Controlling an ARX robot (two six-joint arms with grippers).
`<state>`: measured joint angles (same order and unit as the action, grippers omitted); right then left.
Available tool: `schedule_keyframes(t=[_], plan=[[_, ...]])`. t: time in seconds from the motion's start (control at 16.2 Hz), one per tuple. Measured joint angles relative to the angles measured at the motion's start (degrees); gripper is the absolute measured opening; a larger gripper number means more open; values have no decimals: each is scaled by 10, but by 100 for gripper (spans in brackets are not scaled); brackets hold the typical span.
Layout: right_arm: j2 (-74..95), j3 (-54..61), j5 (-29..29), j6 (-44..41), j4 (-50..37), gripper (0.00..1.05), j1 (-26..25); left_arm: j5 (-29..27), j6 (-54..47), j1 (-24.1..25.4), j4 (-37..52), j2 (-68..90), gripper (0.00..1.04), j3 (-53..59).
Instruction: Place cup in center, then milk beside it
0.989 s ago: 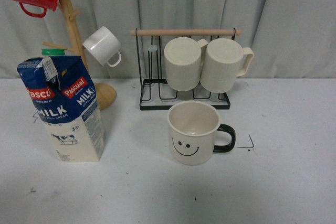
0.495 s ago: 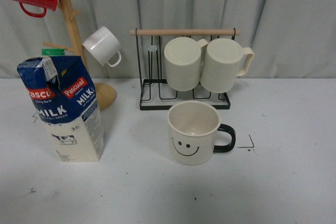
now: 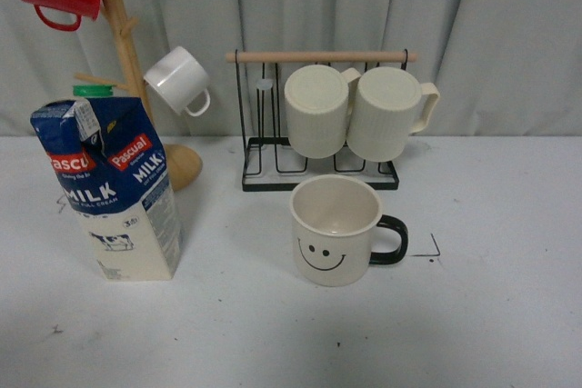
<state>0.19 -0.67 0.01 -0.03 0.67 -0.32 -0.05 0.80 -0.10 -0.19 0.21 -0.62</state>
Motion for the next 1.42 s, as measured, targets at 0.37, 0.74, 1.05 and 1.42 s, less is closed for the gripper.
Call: schedule_keyframes(t=[0.37, 0.74, 1.05, 1.42], plan=[[0, 0, 0, 0, -5, 53, 0, 0, 0, 0, 0, 0, 98, 0], [0, 0, 0, 0, -4, 99, 0, -91, 83, 21, -249, 210, 98, -159], [0, 0, 0, 0, -5, 98, 0, -84, 77, -11, 123, 544, 98, -191], [0, 0, 0, 0, -5, 98, 0, -104, 75, -61, 278, 697, 98, -215]])
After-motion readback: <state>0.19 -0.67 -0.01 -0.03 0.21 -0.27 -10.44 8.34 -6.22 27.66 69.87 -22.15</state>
